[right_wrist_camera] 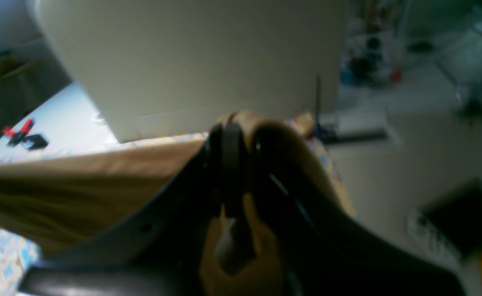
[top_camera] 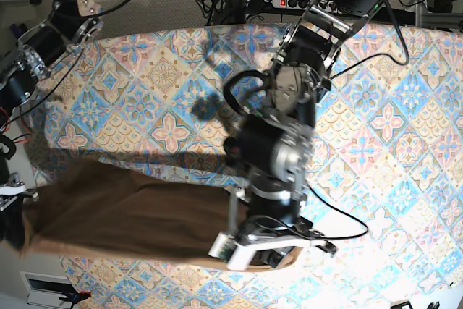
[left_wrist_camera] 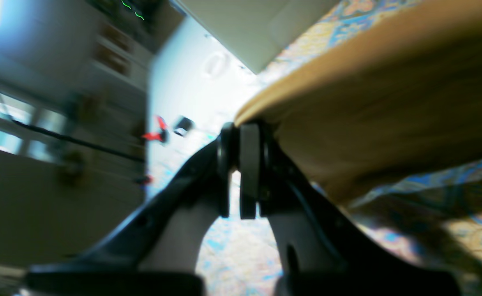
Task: Layout the t-shirt on the table in an organized manner, then fold the t-shirt properly
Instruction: 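Lift the brown shirt off the table holding both ends with both grippers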
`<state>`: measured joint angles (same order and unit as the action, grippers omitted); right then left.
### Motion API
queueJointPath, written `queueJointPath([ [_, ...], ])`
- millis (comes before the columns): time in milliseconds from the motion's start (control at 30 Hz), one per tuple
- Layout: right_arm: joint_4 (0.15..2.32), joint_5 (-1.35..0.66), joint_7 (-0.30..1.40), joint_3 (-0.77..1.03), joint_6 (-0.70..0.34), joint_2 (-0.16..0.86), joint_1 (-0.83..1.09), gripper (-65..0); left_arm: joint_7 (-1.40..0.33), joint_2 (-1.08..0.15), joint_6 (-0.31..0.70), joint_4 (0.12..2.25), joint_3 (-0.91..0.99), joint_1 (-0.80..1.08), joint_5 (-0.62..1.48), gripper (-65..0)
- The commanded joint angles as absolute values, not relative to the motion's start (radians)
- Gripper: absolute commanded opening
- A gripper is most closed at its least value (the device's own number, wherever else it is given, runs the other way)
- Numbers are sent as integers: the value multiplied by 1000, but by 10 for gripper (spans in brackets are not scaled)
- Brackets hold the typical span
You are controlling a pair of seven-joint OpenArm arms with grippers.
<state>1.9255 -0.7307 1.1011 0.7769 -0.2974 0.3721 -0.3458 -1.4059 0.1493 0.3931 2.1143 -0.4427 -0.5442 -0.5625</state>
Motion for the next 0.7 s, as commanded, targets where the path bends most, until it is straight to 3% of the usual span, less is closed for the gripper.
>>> queueJointPath([
  [0,1940,-733,1035,783,-294,409,-371,-650,-1396,157,389,2129,-473,-578,-625,-650],
  [200,1945,-736,828,834,-295,427,-314,-650,-1396,157,389,2129,-705,-549,-960,-650],
  [400,1957,-779,518,914,-298,426,-108,-650,-1396,157,378,2129,-955,-343,-1337,-650],
  [500,1959,-866,354,921,-298,426,33,-650,-1396,157,302,2129,-1072,-220,-1477,-650],
  [667,1960,-917,107,921,-298,426,234,-650,-1396,157,194,2130,-1112,-104,-1484,-650],
])
